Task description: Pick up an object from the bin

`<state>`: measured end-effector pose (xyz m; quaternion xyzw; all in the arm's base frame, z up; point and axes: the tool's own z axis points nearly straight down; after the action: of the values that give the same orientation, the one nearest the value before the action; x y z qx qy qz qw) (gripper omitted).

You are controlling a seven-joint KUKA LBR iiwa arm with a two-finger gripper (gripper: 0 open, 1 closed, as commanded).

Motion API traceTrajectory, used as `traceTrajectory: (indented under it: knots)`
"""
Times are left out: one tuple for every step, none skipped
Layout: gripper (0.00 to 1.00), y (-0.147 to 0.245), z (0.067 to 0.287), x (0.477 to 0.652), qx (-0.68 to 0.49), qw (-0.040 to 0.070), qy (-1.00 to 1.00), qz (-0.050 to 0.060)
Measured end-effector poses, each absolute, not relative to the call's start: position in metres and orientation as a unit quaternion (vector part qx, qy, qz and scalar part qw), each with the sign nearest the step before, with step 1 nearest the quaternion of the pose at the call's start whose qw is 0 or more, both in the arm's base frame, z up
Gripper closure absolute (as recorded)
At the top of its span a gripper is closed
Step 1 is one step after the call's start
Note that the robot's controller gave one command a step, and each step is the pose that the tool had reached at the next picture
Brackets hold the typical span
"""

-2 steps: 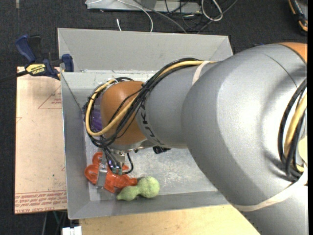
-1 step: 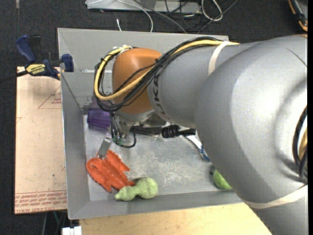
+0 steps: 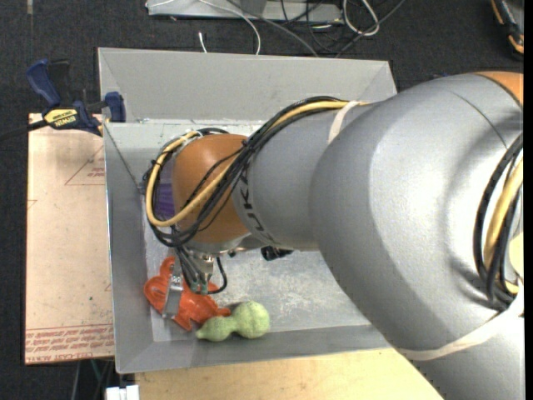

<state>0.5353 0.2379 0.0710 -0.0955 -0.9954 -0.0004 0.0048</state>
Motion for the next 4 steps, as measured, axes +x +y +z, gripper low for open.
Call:
traceTrajectory:
  knots:
    - [0.0,0.251,0.07,0.548,-0.139,-0.004,-0.99,-0.003]
    - [1.0,0.239,0.074,0.54,-0.099,0.0,-0.995,-0.003]
    - [1.0,0.239,0.074,0.54,-0.099,-0.001,-0.995,-0.003]
    - [1.0,0.238,0.092,0.538,-0.099,0.002,-0.995,-0.002]
